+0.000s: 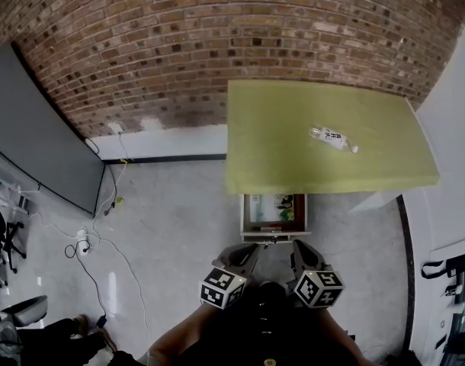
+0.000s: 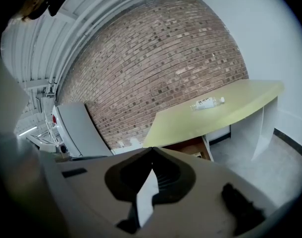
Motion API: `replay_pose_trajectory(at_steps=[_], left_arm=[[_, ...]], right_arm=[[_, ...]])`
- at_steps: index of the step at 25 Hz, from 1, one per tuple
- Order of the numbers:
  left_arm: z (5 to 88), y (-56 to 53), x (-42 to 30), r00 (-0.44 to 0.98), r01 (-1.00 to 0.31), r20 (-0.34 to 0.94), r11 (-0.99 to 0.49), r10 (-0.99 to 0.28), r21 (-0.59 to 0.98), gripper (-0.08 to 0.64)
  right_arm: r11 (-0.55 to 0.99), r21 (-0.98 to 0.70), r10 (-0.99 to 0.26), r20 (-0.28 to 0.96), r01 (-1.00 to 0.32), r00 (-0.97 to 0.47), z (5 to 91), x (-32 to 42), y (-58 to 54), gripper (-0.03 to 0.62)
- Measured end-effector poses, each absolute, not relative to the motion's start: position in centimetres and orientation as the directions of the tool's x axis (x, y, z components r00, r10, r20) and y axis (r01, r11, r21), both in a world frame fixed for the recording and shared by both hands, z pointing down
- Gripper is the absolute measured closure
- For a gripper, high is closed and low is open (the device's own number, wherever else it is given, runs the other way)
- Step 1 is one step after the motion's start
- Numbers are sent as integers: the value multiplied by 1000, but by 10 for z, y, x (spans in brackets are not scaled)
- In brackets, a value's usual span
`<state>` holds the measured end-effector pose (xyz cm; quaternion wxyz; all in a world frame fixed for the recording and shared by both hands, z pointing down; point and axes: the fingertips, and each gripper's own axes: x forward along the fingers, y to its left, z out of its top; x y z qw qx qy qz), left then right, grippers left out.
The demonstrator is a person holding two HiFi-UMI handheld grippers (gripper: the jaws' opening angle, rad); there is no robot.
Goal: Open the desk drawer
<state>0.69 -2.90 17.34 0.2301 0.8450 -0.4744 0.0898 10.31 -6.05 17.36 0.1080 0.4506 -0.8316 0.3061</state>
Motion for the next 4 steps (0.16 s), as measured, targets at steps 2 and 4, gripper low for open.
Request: replay_pose_trajectory(at_steps=[2,4], left_arm=[[176,-28,8,539,-839,376,-442,-754,316,549],[177,-28,9,545,-835,380,-442,-747,328,549]], right_arm=[[406,-414,-679,460,-815,-572,175,102,-62,580],[409,-414,-675,463,-813,-575,175,100,-64,580]])
